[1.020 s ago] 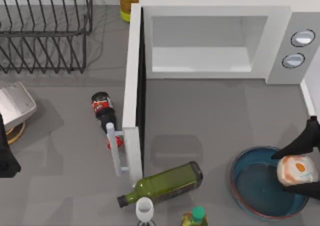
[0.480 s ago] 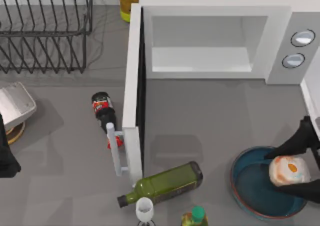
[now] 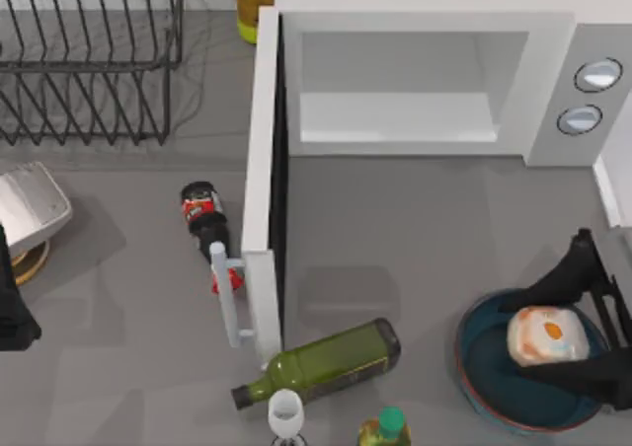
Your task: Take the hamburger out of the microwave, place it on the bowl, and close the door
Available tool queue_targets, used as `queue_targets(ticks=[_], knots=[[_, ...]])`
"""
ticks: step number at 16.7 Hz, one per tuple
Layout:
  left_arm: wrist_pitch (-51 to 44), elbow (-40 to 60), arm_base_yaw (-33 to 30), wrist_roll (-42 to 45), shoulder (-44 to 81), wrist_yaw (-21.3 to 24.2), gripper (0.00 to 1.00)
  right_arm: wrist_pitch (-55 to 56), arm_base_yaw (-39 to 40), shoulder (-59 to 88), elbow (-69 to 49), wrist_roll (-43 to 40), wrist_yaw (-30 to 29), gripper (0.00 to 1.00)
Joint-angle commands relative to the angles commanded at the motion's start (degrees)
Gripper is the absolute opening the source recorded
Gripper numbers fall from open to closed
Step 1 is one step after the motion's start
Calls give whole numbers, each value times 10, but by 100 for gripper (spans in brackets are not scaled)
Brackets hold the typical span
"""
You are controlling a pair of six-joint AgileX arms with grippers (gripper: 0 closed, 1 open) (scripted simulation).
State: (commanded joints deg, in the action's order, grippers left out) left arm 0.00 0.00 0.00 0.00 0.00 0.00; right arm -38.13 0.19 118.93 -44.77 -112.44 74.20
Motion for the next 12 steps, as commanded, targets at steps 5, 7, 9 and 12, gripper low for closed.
queue_targets(ticks=[5,7,9,12], knots=[[0,0,0,0,0,0,100,0,0,0,0,0,0,15],[0,0,0,0,0,0,100,0,0,0,0,0,0,30],[0,0,0,0,0,0,100,0,0,0,0,0,0,45],[0,0,0,0,0,0,100,0,0,0,0,0,0,68]])
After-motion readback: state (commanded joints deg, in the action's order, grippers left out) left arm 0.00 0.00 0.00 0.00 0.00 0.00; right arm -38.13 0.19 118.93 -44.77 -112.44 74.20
